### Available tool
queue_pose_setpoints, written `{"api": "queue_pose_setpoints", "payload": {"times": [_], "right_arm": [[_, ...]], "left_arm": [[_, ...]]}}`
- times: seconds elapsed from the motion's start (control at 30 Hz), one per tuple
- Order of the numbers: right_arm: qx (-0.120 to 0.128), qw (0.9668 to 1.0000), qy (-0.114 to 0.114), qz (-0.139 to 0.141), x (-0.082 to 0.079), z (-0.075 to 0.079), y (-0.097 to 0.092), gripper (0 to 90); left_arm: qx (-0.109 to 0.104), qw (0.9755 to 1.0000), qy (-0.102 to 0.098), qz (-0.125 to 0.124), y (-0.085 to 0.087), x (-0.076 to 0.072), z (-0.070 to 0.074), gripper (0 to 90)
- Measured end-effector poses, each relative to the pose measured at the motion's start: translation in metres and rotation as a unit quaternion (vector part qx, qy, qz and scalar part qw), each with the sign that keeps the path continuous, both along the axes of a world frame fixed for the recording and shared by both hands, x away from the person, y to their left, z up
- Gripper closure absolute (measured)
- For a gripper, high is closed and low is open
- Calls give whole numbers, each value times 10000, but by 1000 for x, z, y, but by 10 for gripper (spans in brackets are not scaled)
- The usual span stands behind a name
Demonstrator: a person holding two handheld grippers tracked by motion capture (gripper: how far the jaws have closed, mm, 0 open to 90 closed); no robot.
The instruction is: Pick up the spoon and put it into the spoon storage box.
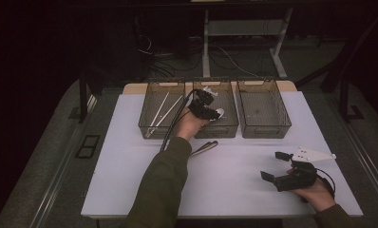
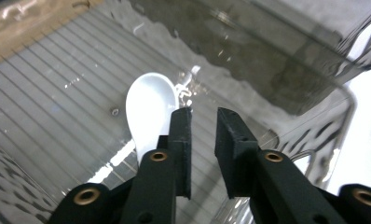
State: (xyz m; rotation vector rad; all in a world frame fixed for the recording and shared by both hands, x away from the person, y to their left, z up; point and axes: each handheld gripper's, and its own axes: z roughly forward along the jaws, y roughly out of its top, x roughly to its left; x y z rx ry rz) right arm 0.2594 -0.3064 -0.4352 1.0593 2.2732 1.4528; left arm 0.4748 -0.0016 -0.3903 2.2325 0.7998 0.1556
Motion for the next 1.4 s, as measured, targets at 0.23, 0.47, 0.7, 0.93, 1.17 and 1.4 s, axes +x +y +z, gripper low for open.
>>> {"api": "queue_pose_setpoints", "payload": {"times": [0.23, 0.47, 0.7, 0.93, 1.17, 1.4], "right_arm": [[-5, 10000, -4, -6, 0, 0, 0, 5], [-10, 10000, -3, -7, 0, 0, 0, 5], [-20, 10000, 17, -15, 0, 0, 0, 5], [-12, 10000, 25, -13, 1, 0, 0, 5], [-3, 10000, 15, -38, 1, 0, 1, 5], [-15, 10000, 20, -37, 1, 0, 1, 5]], "left_arm": [[-275, 9994, -132, -176, 7, -8, 19, 657], [-549, 9973, -337, -366, 14, -26, 38, 572], [-613, 9957, -475, -513, 23, -44, 46, 494], [-766, 9938, -487, -639, 36, -63, 46, 464], [-819, 9930, -523, -667, 54, -83, 40, 452], [-820, 9930, -553, -647, 73, -99, 33, 448]]}}
